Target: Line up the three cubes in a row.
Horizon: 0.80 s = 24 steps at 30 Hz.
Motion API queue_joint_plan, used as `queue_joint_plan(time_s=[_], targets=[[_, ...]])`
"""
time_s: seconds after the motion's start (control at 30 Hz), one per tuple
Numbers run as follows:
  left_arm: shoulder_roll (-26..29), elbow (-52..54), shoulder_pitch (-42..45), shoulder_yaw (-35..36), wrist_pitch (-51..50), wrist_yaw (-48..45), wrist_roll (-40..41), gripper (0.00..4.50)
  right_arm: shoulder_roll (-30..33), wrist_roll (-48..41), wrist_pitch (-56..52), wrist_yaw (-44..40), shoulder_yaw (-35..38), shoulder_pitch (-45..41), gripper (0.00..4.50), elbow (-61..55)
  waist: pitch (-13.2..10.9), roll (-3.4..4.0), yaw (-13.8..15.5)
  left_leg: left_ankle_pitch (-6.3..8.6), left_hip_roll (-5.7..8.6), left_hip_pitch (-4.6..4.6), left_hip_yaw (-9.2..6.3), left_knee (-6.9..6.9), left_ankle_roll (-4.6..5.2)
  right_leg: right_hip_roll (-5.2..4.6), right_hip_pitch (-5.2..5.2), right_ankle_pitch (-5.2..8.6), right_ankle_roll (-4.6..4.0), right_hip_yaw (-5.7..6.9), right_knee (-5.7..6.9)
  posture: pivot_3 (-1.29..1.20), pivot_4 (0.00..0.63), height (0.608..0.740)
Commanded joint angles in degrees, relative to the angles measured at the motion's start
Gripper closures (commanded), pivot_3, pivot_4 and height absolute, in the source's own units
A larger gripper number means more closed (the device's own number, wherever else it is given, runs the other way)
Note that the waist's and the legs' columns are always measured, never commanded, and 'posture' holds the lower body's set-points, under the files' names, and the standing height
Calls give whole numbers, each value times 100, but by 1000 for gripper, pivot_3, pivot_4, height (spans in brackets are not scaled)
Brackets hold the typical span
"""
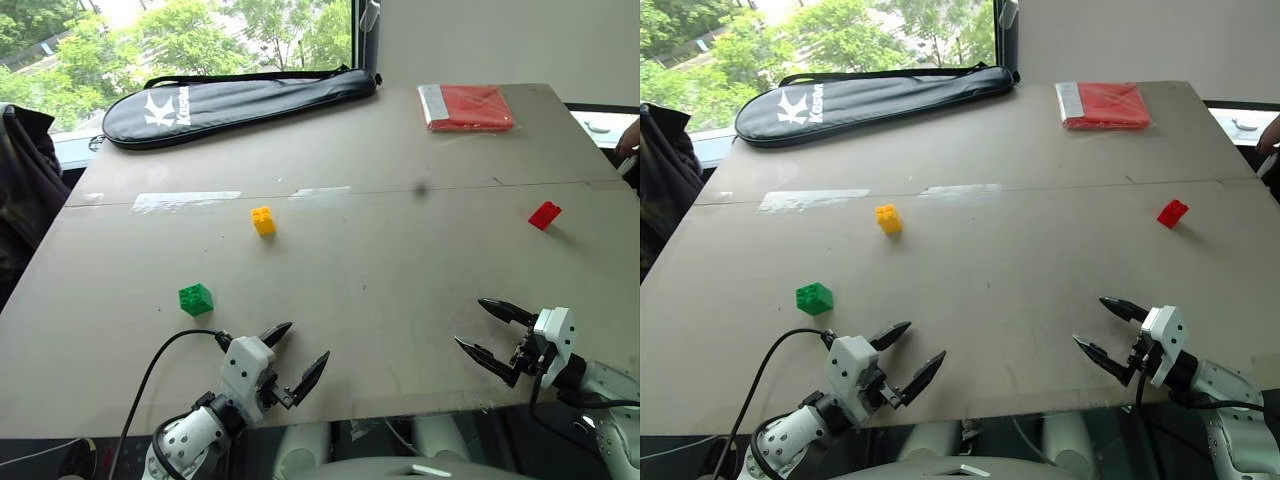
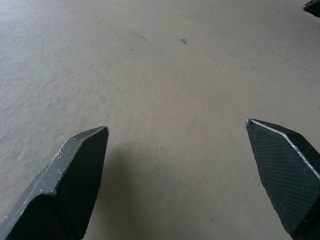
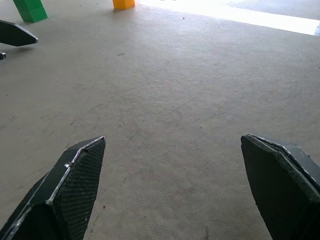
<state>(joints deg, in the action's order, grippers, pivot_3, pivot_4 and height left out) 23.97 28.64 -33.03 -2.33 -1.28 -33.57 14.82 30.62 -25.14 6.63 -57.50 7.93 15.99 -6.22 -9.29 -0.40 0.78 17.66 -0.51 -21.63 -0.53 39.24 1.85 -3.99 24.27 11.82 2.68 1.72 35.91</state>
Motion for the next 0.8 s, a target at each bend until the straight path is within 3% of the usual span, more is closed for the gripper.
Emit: queue_joint_plan(time_s=[0.03,0.67,0.8], targets=[[-31,136,63,-32,39,20,29,0,-2,47,227,-47,63,-3,48,32,0,0,0,0,0,0,0,0,0,0,0,0,0,0,0,0,150,740],[11,255,254,-39,-114,16,40,0,-52,111,609,-73,85,-208,48,489,1,1,0,0,4,9,4,0,0,2,-9,-13,-21,-3,1,0,150,740],[148,393,496,-75,-259,-80,69,0,-177,11,582,396,378,-348,48,373,1,1,0,0,4,12,4,1,0,3,-11,-14,-21,-4,3,0,150,740]])
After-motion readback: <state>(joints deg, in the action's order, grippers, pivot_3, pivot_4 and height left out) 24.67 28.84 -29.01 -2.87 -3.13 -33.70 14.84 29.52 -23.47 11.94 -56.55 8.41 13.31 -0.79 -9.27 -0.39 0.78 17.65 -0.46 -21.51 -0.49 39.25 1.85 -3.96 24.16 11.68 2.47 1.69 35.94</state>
